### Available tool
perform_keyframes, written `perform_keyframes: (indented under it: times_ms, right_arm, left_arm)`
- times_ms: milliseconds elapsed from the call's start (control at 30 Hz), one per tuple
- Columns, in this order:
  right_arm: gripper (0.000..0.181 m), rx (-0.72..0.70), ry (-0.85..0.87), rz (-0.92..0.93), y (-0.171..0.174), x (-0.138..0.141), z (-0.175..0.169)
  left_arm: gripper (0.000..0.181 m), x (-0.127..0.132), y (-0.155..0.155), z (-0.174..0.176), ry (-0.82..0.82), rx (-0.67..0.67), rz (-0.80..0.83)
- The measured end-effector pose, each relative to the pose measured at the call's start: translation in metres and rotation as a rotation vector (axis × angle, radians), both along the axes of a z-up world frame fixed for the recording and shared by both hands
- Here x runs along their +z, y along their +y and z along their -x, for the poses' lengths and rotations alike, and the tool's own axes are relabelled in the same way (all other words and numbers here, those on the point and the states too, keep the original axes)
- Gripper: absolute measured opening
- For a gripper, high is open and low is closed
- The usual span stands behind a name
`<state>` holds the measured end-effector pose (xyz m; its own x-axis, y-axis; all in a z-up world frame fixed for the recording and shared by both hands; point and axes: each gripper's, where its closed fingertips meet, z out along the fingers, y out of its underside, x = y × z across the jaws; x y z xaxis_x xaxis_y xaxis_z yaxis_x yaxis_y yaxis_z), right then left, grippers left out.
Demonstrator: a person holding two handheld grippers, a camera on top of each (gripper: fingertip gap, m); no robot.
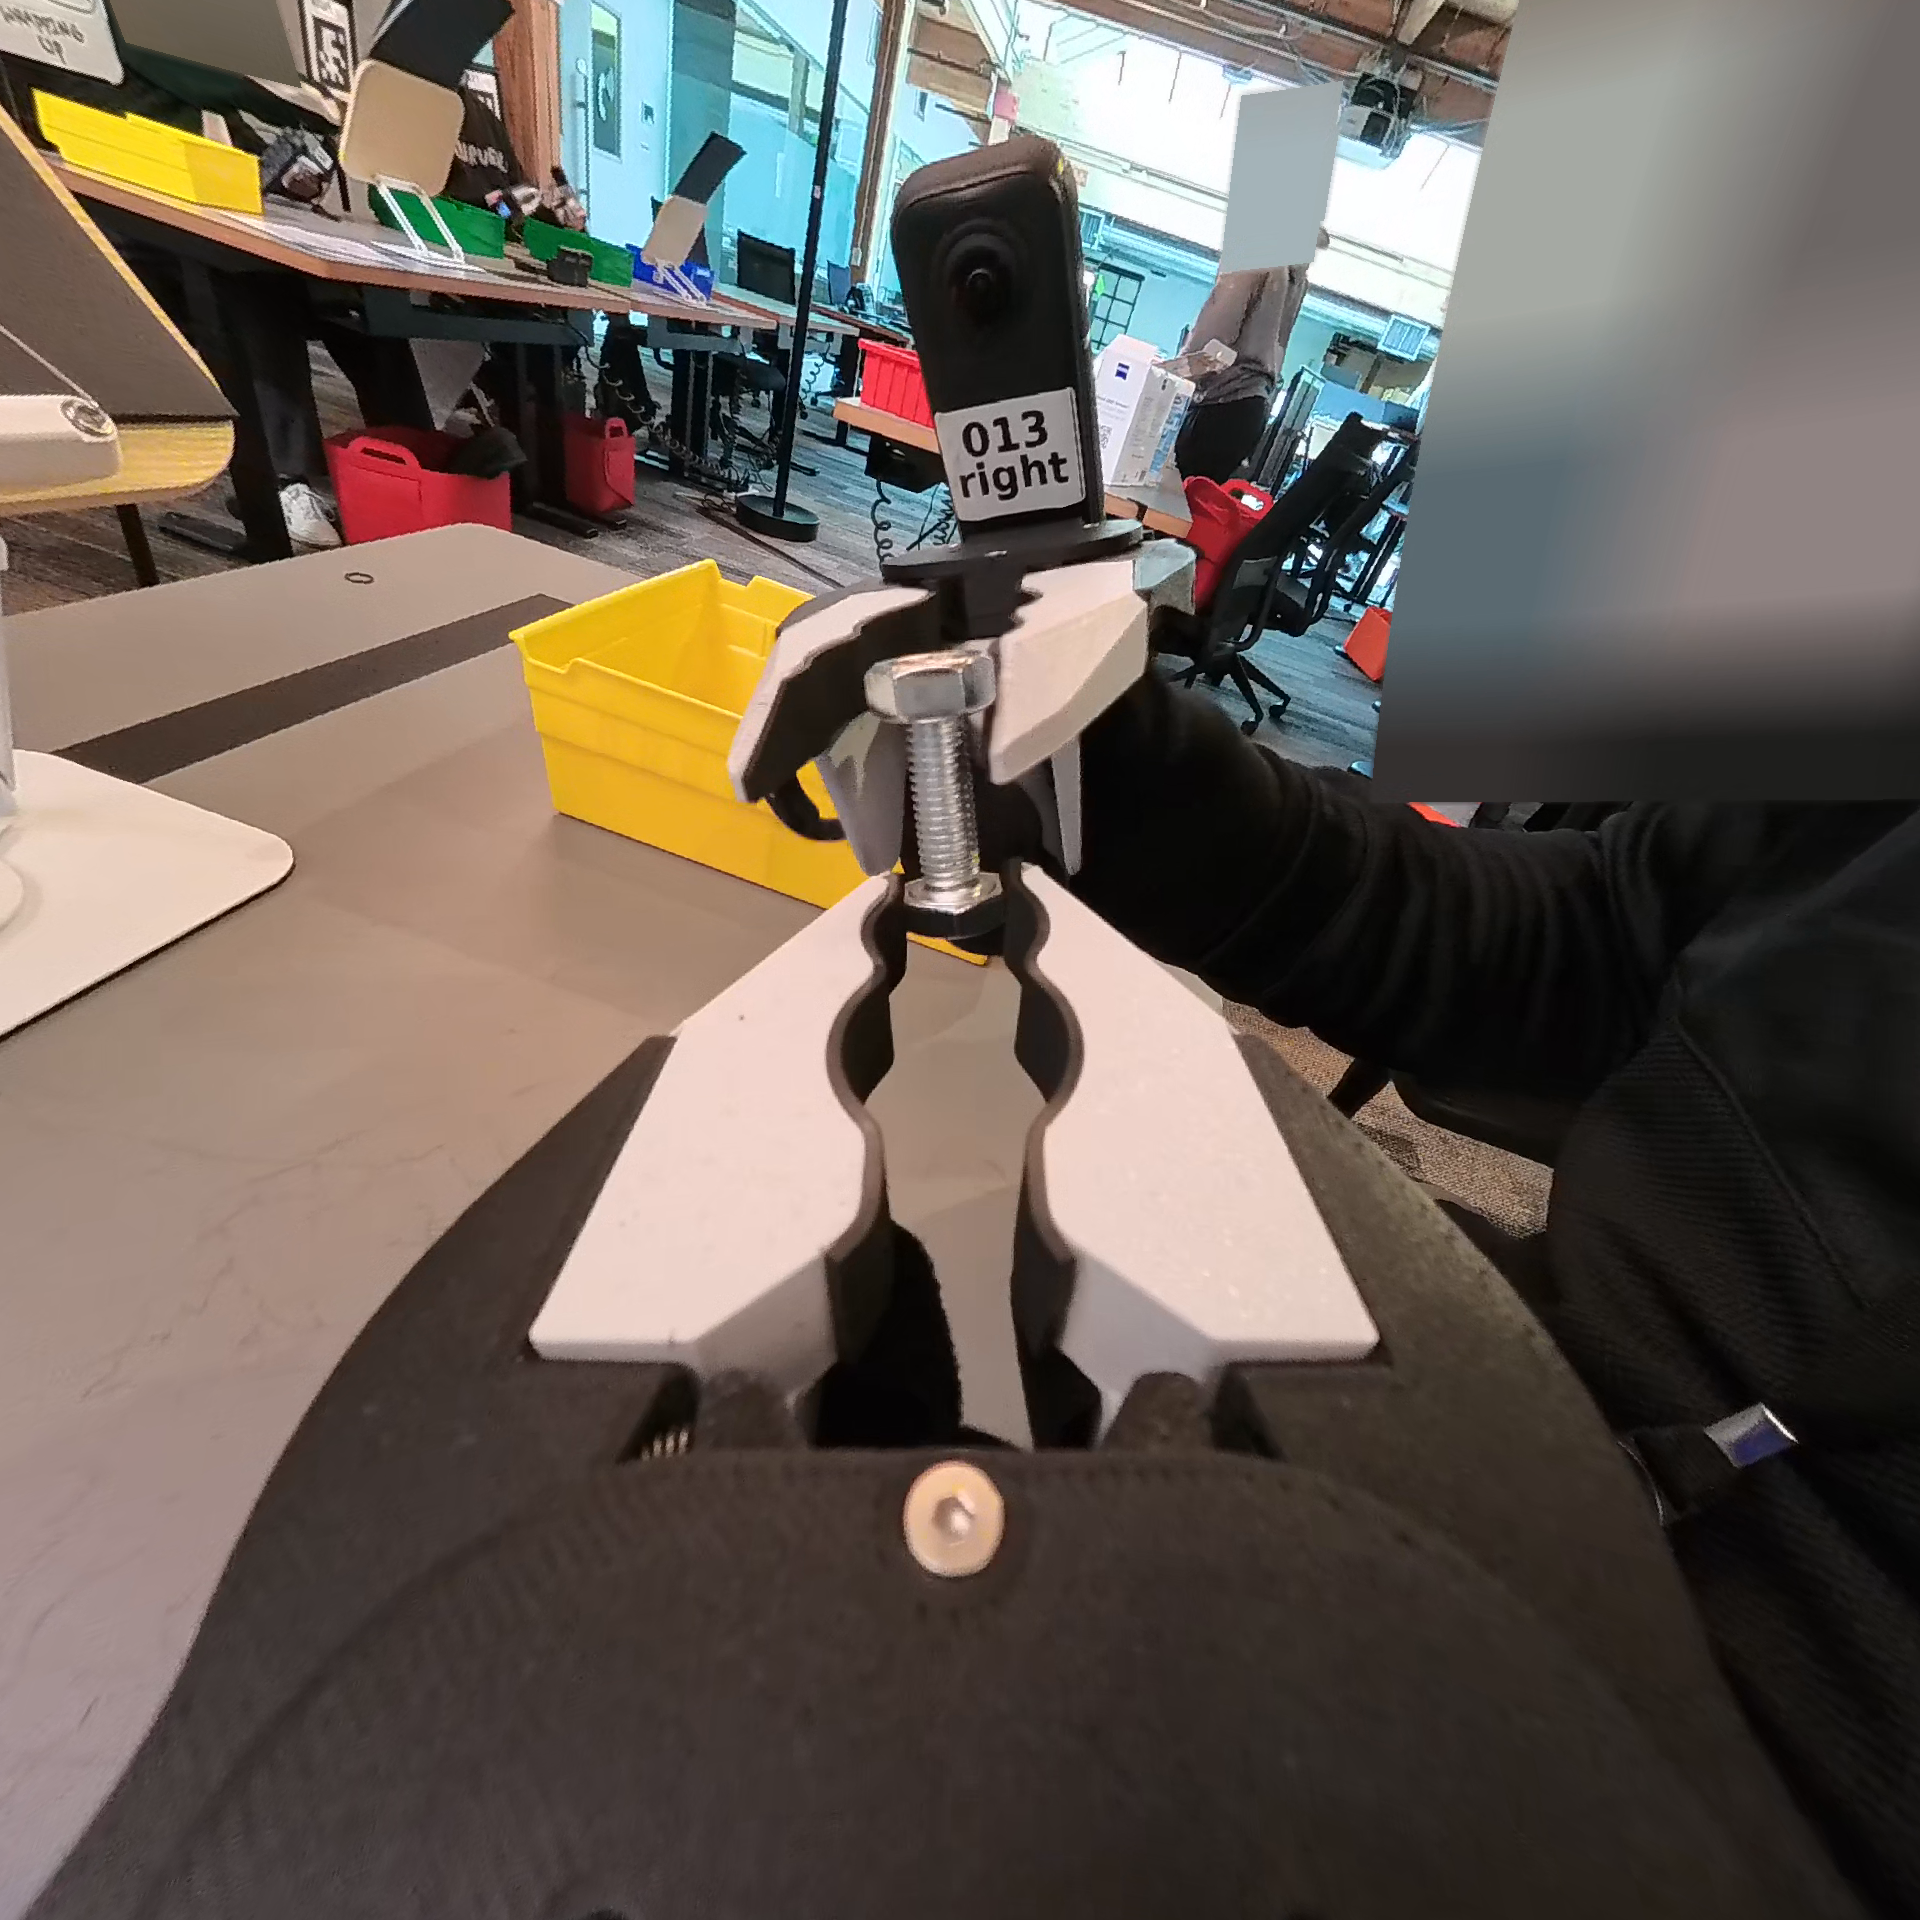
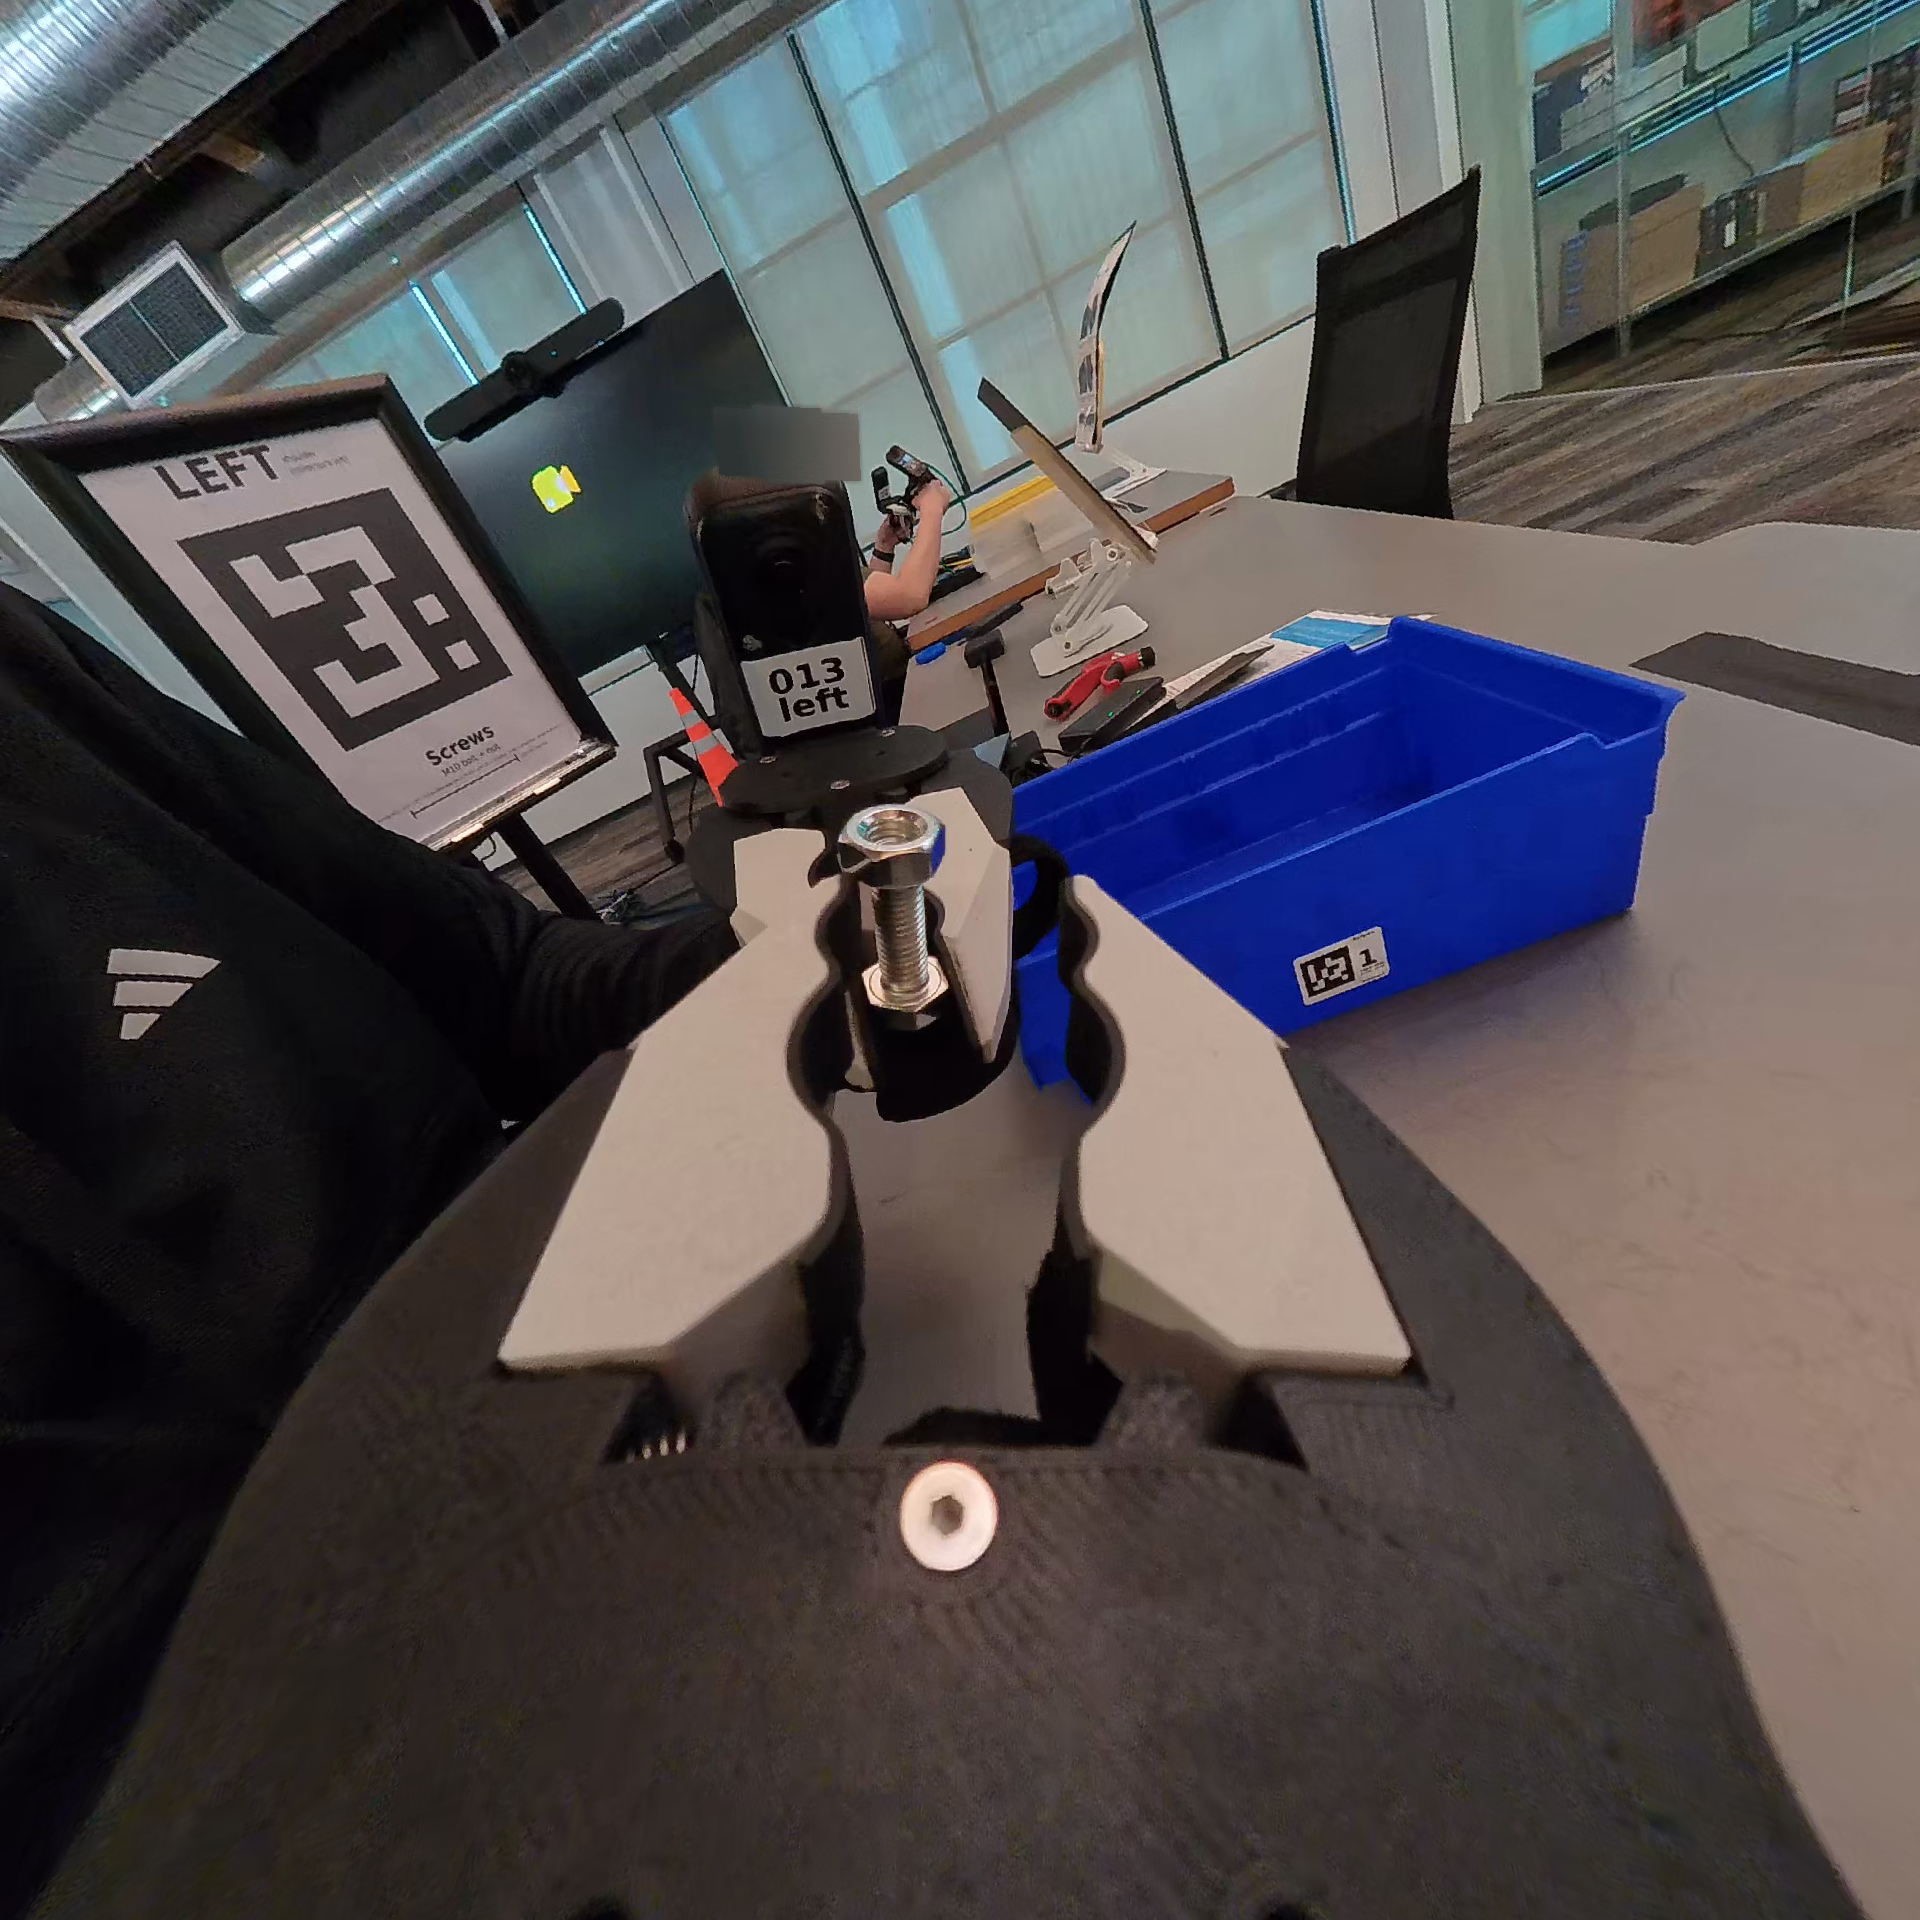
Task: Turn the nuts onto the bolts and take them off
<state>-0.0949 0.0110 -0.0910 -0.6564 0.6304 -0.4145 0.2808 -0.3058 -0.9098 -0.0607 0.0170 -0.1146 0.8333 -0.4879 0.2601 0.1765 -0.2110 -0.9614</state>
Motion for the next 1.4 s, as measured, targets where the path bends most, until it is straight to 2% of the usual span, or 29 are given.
perform_keyframes:
  times_ms: [200,567,633,767,1033,1100,1233,1400]
  right_arm:
    - [0.03,0.01,0.001,-0.002,-0.001,0.0,-0.001]
    - [0.035,0.013,0.037,-0.002,-0.002,0.008,-0.004]
    - [0.023,0.017,0.031,-0.004,-0.004,0.008,-0.004]
    - [0.015,0.03,0.025,-0.004,-0.006,0.008,-0.005]
    - [0.014,0.04,0.033,-0.052,-0.011,0.009,-0.007]
    - [0.016,0.044,0.032,-0.041,-0.009,0.009,-0.008]
    - [0.031,0.038,0.024,-0.043,-0.005,0.011,-0.01]
    - [0.038,0.014,-0.023,-0.15,-0.005,0.005,-0.01]
  left_arm:
    - [0.016,0.001,0.0,0.0,-0.002,0.001,-0.003]
    - [0.017,0.003,-0.001,0.001,-0.011,0.002,-0.022]
    - [0.016,0.002,0.0,0.001,-0.003,0.003,-0.019]
    - [0.016,0.001,0.0,0.001,-0.004,0.001,-0.012]
    - [0.016,0.0,0.0,-0.002,-0.003,-0.015,-0.012]
    - [0.016,0.001,0.0,-0.001,0.001,-0.011,-0.013]
    - [0.016,0.002,0.001,0.005,0.043,0.039,-0.027]
    - [0.016,-0.003,0.003,0.012,0.258,0.135,-0.044]
